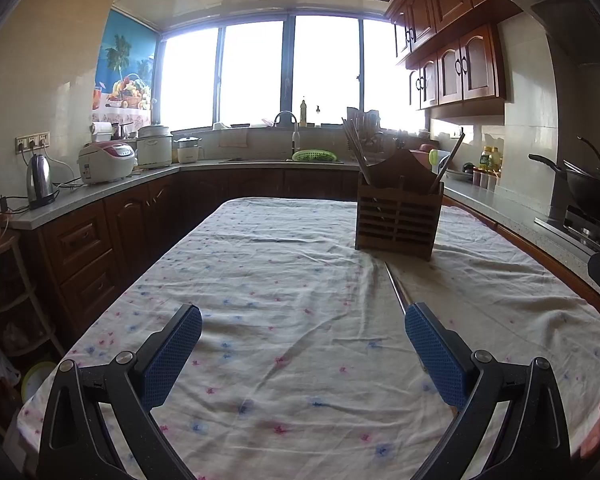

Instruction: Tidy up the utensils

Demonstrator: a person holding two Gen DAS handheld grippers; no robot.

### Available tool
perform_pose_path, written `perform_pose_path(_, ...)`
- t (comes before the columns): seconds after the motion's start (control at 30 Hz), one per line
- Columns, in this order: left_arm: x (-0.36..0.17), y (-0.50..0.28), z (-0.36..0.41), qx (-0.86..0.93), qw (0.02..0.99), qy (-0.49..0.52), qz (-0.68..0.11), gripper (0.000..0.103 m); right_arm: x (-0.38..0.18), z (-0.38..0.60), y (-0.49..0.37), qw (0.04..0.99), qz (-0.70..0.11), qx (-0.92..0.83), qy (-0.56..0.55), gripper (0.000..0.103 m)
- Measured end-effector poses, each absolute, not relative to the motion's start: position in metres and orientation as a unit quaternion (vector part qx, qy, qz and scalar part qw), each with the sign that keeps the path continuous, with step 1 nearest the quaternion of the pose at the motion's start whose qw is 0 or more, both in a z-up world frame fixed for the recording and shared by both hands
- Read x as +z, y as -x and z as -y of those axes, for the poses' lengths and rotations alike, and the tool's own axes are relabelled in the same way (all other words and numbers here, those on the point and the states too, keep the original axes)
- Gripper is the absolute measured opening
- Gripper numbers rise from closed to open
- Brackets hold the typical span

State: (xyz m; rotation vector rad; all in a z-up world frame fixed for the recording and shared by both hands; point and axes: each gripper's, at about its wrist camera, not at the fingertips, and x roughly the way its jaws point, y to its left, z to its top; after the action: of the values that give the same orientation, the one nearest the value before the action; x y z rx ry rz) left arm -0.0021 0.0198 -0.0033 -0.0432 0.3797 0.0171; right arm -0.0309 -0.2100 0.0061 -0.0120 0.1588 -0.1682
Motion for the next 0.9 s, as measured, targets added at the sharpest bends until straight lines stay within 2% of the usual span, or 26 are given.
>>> perform_pose_path(0.9, -0.001, 0.006, -0.008, 0.008, 0.982, 0.01, -0.19, 0.102, 0.0, 0.211, 0.027, 0.993, -0.088, -0.078, -0.004, 0.103)
